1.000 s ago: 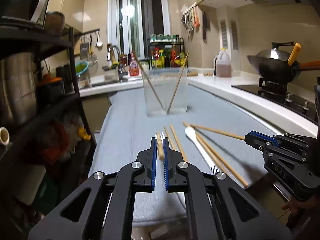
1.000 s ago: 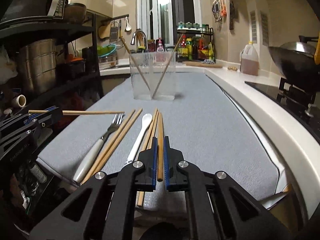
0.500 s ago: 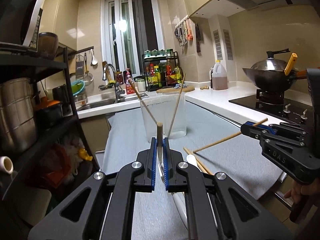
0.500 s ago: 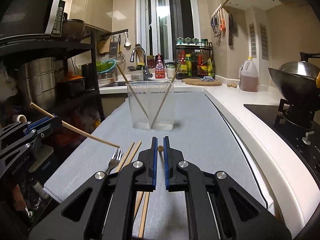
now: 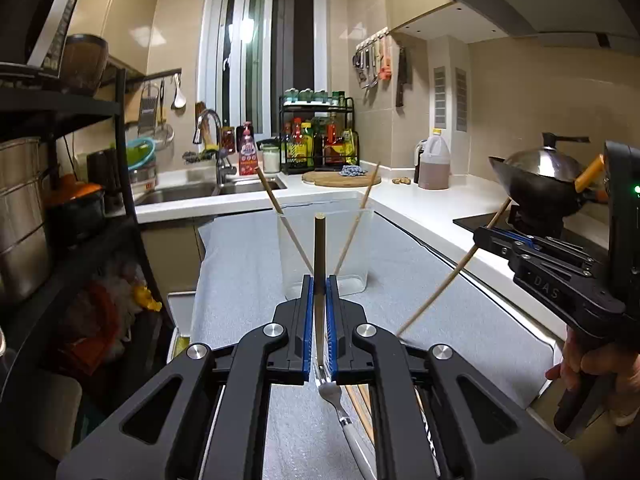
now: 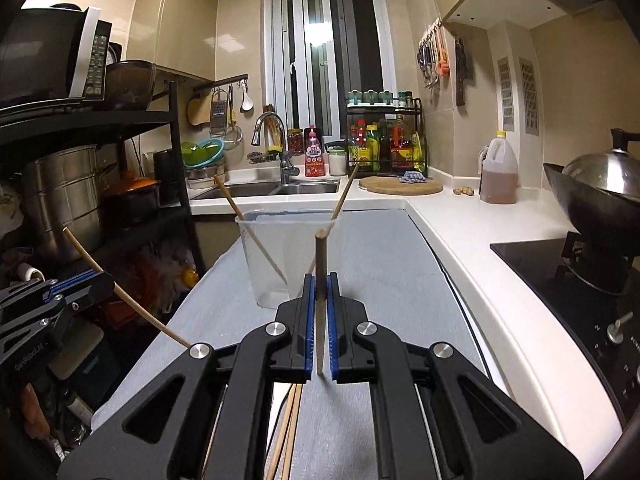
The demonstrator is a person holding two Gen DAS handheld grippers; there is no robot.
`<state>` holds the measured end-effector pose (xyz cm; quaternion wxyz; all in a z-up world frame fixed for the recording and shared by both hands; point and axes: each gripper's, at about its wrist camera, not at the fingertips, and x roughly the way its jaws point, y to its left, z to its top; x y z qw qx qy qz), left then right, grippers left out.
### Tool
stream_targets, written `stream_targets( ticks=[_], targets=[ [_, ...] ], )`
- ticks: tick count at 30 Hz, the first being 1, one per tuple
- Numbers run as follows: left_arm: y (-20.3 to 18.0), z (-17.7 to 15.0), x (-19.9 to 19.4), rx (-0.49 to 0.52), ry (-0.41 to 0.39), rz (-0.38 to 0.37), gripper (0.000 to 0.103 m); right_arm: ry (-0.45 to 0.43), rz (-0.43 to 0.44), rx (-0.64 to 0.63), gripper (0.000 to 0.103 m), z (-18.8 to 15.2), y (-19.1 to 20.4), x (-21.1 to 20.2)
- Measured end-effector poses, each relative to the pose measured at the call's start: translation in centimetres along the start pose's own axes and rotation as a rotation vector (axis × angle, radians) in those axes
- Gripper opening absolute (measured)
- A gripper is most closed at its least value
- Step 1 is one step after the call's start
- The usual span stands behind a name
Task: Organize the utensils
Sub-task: 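Lift the left tool's chopstick toward the container while the right tool carries its chopstick there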
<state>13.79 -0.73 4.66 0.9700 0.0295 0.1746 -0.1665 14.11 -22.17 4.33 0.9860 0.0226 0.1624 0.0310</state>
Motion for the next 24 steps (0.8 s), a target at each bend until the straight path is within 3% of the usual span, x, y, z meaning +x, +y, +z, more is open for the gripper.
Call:
stream_targets(
  ticks=[9, 16, 24],
  targets=[
    [1.3, 4.1, 1.3, 0.005, 0.078, 0.006, 0.006, 0.012, 0.017, -0.006, 0.006, 3.9, -0.2, 1.4],
    [2.1, 8.3, 2.4, 0.012, 0.123, -0.039, 0.006, -0.003, 0.062, 0.003, 0.006, 8.7, -0.1, 3.0],
    [2.2, 15.1, 3.1, 0.069, 0.061, -0.038, 0.006, -0.124, 0.082, 0.002, 0.006, 16.0, 0.6, 4.4]
  ],
)
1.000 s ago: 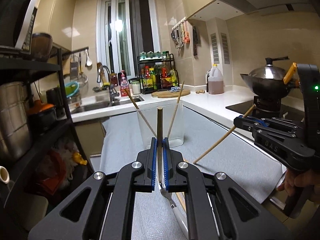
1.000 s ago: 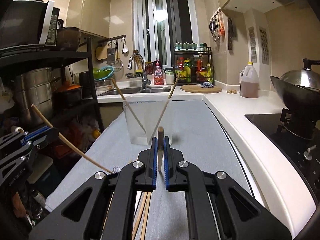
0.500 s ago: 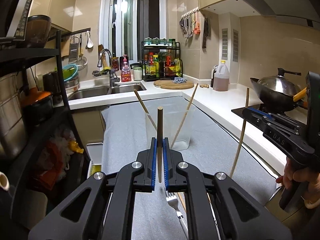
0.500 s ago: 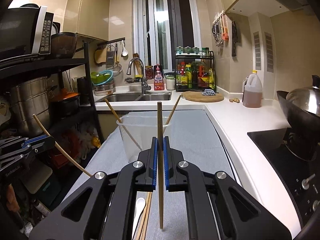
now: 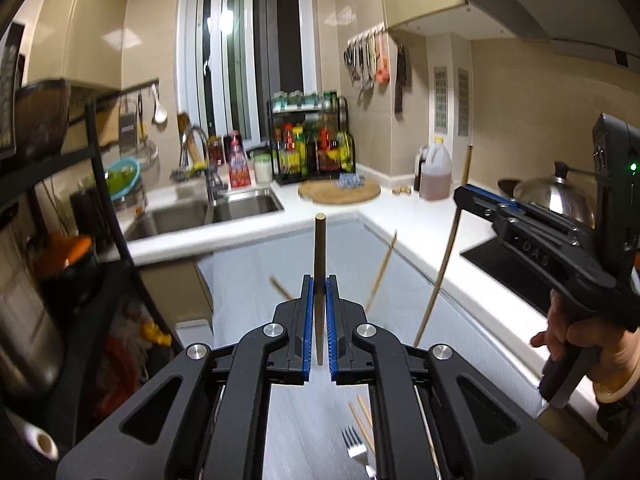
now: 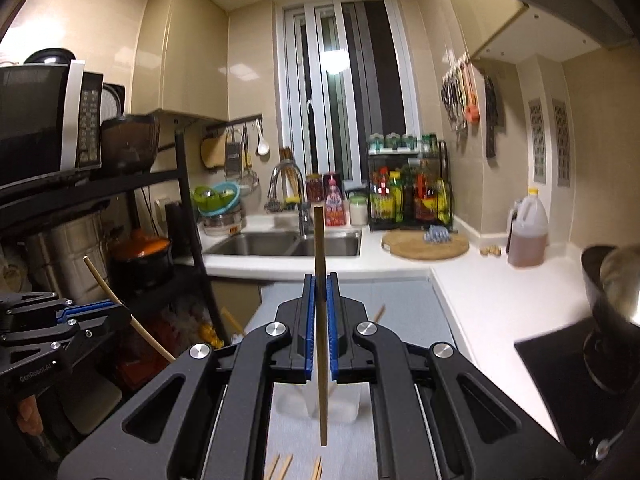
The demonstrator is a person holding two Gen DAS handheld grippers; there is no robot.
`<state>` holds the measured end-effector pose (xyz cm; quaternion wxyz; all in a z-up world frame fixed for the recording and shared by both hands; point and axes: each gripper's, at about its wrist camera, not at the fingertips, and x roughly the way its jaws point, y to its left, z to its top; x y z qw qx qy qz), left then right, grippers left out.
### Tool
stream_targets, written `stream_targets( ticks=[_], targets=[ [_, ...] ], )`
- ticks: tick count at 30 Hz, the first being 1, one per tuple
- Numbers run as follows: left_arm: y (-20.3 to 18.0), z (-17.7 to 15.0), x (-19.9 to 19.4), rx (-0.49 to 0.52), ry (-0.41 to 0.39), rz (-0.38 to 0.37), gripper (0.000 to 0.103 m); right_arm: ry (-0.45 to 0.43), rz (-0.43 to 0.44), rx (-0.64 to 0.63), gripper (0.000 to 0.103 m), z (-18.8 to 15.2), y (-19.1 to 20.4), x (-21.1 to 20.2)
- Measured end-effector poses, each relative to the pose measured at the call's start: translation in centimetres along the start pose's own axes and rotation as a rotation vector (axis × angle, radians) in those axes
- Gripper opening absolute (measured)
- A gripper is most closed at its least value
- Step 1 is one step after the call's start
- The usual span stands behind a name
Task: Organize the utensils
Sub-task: 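Lift the left tool's chopstick toward the container while the right tool carries its chopstick there, then open the left tool over the container while the right tool releases its chopstick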
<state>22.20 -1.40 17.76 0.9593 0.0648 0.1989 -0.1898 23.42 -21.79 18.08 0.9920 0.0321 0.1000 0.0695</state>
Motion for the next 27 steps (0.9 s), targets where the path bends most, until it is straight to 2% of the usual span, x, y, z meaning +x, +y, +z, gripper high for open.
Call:
stream_targets(
  ticks=[5, 10, 20, 27],
  targets=[
    [0.4, 3.6, 0.9, -0.013, -0.061, -0.019, 0.006, -0.057, 0.004, -0.013, 0.006, 2.8, 0.4, 2.4],
    [0.3, 4.6, 3.9, -0.008, -0.063, -0.016, 0.006, -0.064, 0.0, -0.012, 0.006, 3.4, 0.3, 5.6],
    [0.8, 2.7, 11.0, -0.036, 0.041, -0.03, 0.006, -0.026, -0.005, 0.004, 0.006, 0.8, -0.9, 9.9],
    [1.0, 0.9, 13.4, -0.043, 0.094, -0.019, 0.006, 0.027, -0.01, 0.029, 0.006, -1.8, -1.9, 11.3]
  ],
)
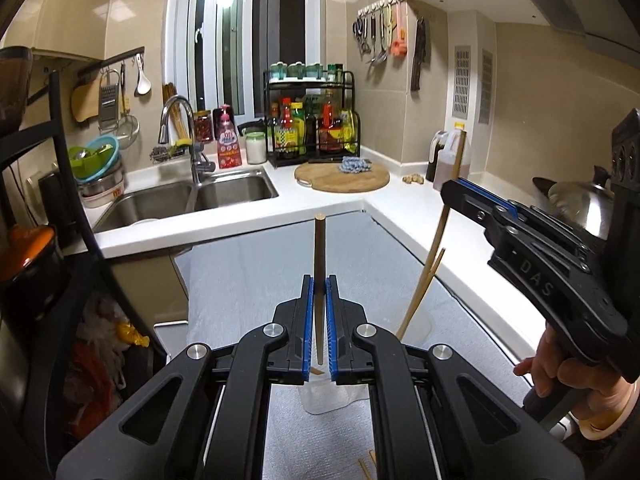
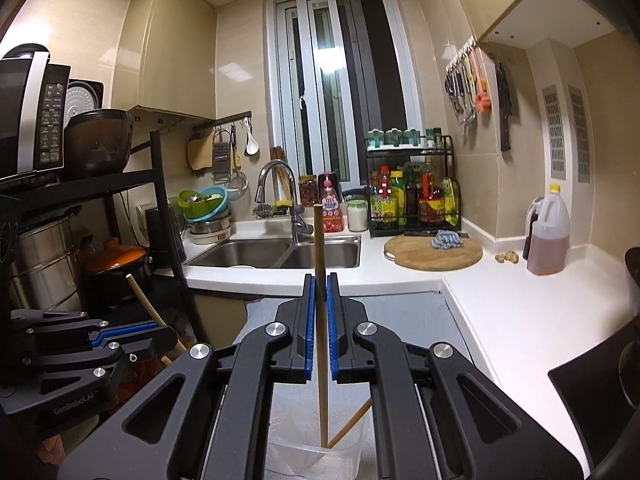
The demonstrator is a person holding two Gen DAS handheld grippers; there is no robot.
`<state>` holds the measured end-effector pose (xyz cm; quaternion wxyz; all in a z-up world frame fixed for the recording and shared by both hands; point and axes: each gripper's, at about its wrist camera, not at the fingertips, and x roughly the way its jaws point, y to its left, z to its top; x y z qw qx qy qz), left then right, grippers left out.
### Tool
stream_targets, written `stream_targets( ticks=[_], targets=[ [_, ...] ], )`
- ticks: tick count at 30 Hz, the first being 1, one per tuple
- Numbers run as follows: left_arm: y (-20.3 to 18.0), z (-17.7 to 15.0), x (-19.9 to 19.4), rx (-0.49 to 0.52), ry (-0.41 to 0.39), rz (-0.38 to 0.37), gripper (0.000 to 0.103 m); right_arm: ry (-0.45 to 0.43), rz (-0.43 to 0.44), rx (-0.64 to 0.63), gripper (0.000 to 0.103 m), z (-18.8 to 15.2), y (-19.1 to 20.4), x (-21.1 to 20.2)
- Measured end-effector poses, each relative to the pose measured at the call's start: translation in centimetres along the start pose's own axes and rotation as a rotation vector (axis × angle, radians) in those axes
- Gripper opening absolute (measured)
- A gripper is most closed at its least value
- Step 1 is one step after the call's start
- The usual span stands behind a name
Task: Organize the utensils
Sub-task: 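Open the left tool over the container while the right tool releases its chopstick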
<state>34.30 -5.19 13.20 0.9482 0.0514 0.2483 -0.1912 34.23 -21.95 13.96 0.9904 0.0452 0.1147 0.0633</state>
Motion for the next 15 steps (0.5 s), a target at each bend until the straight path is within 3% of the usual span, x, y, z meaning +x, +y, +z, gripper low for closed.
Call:
stream_targets(
  ticks=[4, 5, 6, 7, 8, 10, 15],
  targets=[
    [0.3, -0.7, 0.7, -0.015, 0.017, 0.011, 0.006, 0.035, -0.004, 0.023, 0.01, -1.4, -0.4, 0.5],
    [0.5, -0.7, 0.8, -0.021, 0.015, 0.02, 0.016, 0.043, -0.003, 0.026, 0.013, -1.6, -0.5, 0.5],
    [0.7, -0.8, 0.8, -0.029, 0.012, 0.035, 0.051, 0.05, -0.008, 0.033, 0.028, -1.7, -0.6, 0.5],
    [0.9, -1.0, 0.4, -0.049, 0.005, 0.08, 0.07, 0.049, -0.021, 0.046, 0.05, -1.9, -0.7, 0.2],
    [1.2, -1.1, -0.1, -0.07, -0.02, 0.12, 0.087, 0.042, -0.03, 0.056, 0.058, -2.0, -0.8, -0.2],
    [1.5, -1.3, -1.3, -0.093, -0.063, 0.133, 0.087, 0.026, -0.039, 0.058, 0.062, -2.2, -0.8, -1.1],
    [1.2, -2.3, -3.6, -0.074, -0.064, 0.161, 0.088, 0.005, -0.06, 0.069, 0.076, -2.6, -0.6, -4.2]
  ],
)
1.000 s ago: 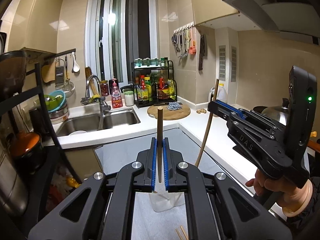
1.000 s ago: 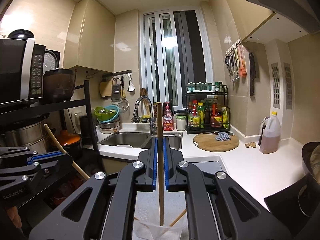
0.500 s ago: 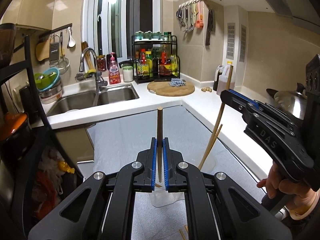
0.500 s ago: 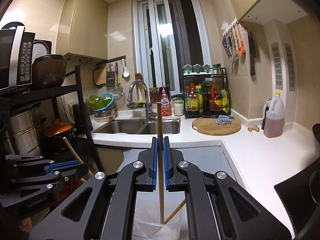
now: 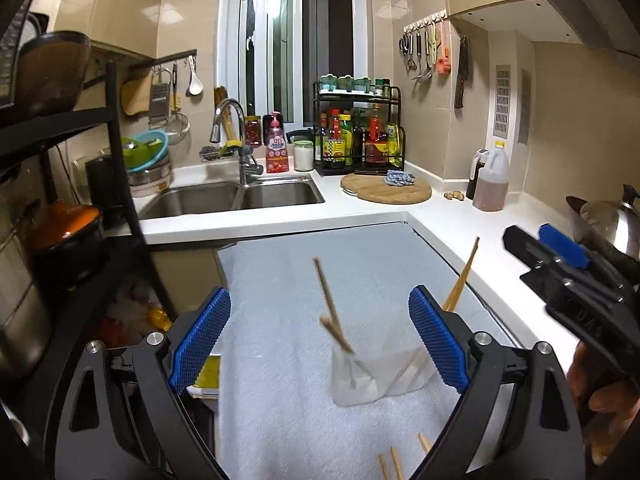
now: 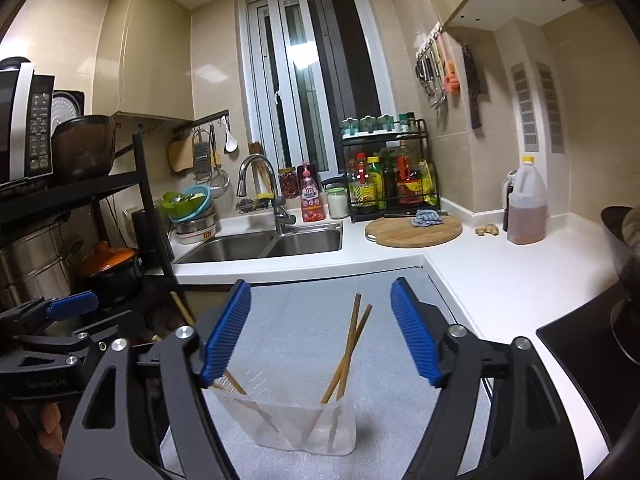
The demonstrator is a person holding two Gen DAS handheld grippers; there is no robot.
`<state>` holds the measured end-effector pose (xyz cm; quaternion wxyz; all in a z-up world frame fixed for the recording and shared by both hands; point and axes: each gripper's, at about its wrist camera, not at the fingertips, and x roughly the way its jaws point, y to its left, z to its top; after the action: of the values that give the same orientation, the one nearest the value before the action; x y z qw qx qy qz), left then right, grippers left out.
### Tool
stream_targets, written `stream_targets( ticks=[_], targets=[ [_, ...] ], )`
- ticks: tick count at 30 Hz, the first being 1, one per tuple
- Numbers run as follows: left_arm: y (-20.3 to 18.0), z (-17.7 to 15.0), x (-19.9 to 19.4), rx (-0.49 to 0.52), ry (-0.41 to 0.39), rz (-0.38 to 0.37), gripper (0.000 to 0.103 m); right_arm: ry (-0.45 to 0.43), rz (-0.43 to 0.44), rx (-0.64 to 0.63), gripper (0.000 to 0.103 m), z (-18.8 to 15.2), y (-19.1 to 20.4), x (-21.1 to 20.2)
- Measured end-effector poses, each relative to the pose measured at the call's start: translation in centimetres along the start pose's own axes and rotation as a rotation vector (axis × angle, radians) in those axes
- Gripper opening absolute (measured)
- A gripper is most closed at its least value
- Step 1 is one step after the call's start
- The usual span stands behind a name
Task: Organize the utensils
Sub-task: 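Open the left tool over the container while the right tool releases its chopstick, then move both open tools back over the fork, spoon and chopsticks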
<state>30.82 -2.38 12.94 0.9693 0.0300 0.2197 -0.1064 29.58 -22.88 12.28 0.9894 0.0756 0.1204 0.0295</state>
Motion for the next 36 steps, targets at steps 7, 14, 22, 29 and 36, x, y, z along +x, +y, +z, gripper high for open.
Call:
stream_targets(
  ticks=[7, 14, 22, 29, 36],
  targets=[
    [-0.3, -3.9, -4.8, -0.02, 0.004, 0.021, 0.091, 0.069, -0.018, -0.005, 0.085, -3.3, 1.0, -5.5],
    [-0.9, -9.0, -8.5, -0.034, 0.051, 0.032, 0.091, 0.119, -0.039, -0.026, 0.087, -7.9, 1.6, -11.0],
    [-1.1, -14.9, -11.2, -0.081, 0.086, 0.045, 0.091, 0.174, -0.076, -0.02, 0.088, -13.0, 1.1, -16.0],
    [-2.2, -19.3, -12.8, -0.105, 0.11, 0.044, 0.091, 0.213, -0.081, -0.025, 0.088, -16.7, 1.0, -18.5],
    [-2.7, -22.8, -13.7, -0.14, 0.113, 0.062, 0.091, 0.275, -0.098, -0.07, 0.088, -20.8, 0.5, -19.1]
  ],
)
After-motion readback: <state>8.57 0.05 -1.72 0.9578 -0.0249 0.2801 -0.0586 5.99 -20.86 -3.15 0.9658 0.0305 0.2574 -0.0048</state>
